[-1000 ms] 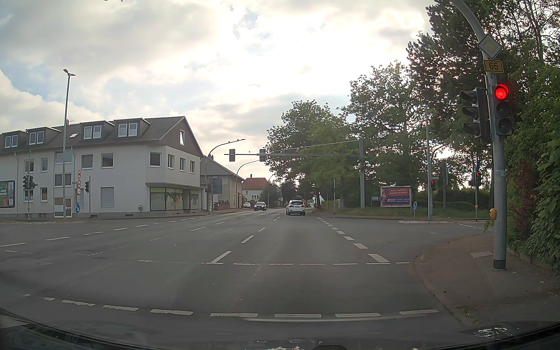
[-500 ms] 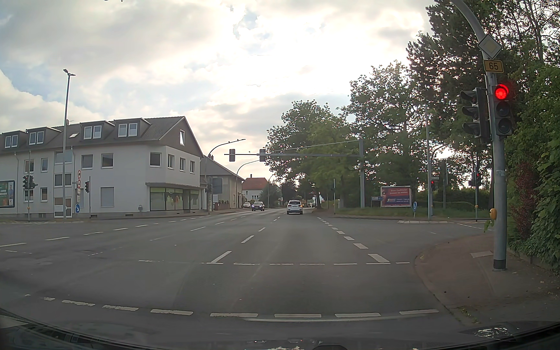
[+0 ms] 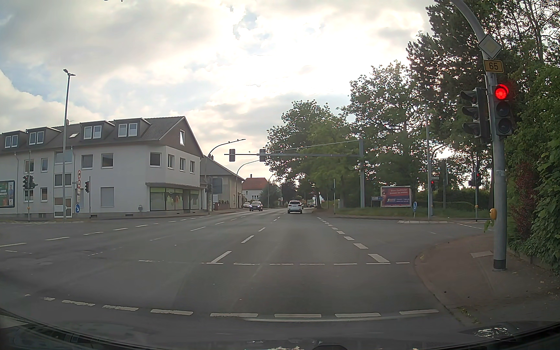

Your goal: Follow the waypoints while adhering to traffic rules and regulations

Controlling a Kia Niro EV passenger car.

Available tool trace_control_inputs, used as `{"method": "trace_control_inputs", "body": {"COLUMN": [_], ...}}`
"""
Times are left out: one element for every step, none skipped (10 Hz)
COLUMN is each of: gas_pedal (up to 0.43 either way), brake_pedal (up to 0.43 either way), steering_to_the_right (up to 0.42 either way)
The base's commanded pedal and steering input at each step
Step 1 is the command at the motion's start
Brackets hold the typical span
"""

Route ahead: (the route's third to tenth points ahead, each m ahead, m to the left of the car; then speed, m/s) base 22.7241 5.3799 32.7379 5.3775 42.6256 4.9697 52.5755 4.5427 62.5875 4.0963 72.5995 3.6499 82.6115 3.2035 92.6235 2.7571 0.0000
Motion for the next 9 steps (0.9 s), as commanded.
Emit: {"method": "trace_control_inputs", "body": {"gas_pedal": [0.0, 0.0, 0.0, 0.0, 0.0, 0.0, 0.0, 0.0, 0.0], "brake_pedal": [0.0, 0.0, 0.0, 0.0, 0.0, 0.0, 0.0, 0.0, 0.0], "steering_to_the_right": [-0.01, -0.01, -0.009, -0.01, -0.01, -0.009, -0.009, -0.009, -0.01]}}
